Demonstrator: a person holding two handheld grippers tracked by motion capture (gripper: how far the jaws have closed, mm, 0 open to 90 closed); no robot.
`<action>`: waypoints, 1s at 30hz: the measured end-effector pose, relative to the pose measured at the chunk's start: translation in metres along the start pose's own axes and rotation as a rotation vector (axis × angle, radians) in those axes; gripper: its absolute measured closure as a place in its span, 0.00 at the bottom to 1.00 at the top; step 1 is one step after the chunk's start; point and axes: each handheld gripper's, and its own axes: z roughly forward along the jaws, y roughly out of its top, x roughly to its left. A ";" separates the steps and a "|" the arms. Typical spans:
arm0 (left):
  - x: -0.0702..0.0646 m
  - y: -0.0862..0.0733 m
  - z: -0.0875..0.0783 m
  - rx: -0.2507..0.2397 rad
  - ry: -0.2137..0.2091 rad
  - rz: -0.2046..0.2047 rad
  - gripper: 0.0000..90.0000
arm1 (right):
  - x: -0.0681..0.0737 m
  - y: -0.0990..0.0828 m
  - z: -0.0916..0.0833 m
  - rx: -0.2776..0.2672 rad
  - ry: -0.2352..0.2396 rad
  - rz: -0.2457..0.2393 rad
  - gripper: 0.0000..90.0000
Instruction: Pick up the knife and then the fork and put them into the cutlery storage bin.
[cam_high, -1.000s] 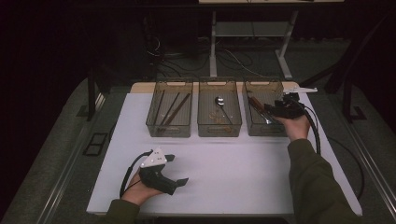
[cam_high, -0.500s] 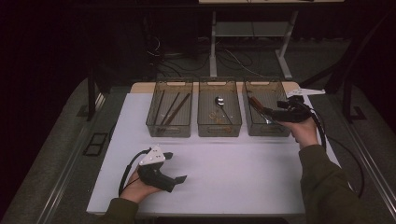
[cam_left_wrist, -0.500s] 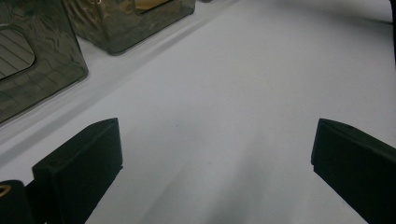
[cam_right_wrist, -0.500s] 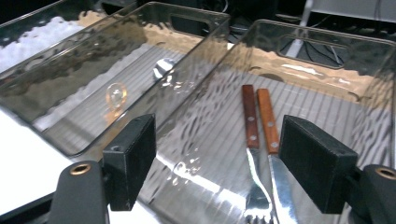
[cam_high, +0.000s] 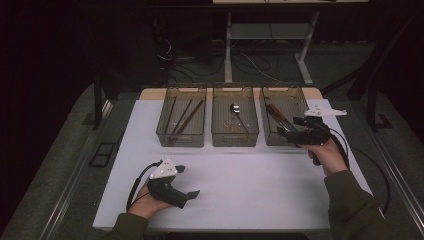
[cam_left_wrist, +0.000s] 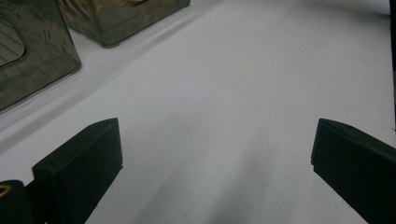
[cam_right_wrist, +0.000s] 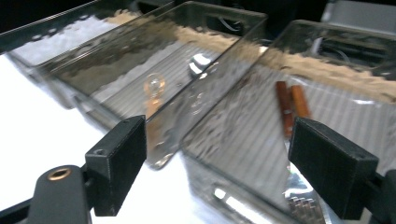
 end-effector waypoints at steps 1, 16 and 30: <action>-0.001 0.000 0.000 0.000 -0.001 -0.001 0.01 | 0.002 -0.001 -0.001 0.002 0.005 -0.006 0.21; -0.002 -0.001 -0.002 0.005 -0.004 0.004 0.01 | 0.026 -0.032 -0.011 0.015 0.088 -0.038 0.20; -0.003 0.000 -0.002 0.002 -0.008 0.003 0.01 | 0.041 -0.070 -0.020 0.058 0.143 -0.077 0.19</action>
